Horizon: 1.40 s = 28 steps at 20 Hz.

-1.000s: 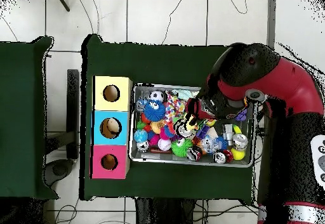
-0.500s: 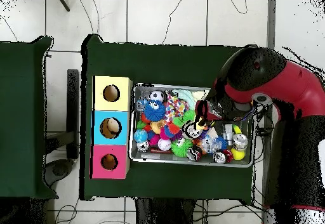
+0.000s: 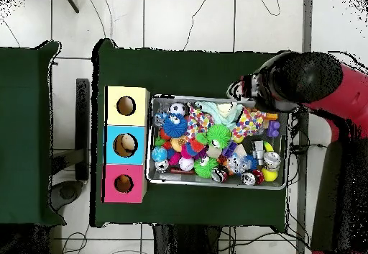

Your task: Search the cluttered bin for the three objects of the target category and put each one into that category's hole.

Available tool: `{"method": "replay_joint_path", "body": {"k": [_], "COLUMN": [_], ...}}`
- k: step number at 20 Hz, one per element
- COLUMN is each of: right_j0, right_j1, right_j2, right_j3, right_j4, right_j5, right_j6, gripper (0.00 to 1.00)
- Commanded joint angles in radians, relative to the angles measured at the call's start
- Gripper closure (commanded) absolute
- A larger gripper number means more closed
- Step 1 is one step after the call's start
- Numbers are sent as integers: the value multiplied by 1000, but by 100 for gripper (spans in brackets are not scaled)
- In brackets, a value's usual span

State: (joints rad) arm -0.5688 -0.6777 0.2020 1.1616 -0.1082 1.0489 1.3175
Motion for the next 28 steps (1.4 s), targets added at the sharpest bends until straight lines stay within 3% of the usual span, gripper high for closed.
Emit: {"method": "replay_joint_path", "body": {"k": [1, 2, 5, 6, 8, 10, 12, 13, 15, 16, 18, 19, 22, 23, 25, 26, 28], "right_j0": [11, 33, 92, 78, -3, -65, -68, -60, -61, -65, -109, -138, -181, -171, -95, -75, -45], "right_j1": [-65, -59, -53, -59, -89, -113, -122, -122, -123, -118, -139, -156, -172, -172, -135, -115, -90], "right_j2": [31, -3, -84, -65, 67, 179, 182, 165, 158, 164, 232, 276, 345, 324, 208, 186, 156], "right_j3": [99, 73, 4, 20, 110, 180, 189, 180, 184, 184, 254, 293, 334, 320, 188, 137, 67], "right_j4": [-123, -174, -337, -288, -52, 135, 150, 112, 82, 98, 211, 244, 280, 251, 53, -5, -100], "right_j5": [133, 224, 325, 282, 98, 110, 271, 393, 500, 441, -12, -166, -291, -232, 142, 258, 389], "right_j6": [-216, -246, -304, -243, -82, -71, -114, -146, -174, -160, -121, -125, -129, -141, -151, -149, -169], "gripper": [100, 100, 100, 100, 100, 100, 100, 100, 100, 100, 100, 100, 100, 100, 100, 100, 100]}}
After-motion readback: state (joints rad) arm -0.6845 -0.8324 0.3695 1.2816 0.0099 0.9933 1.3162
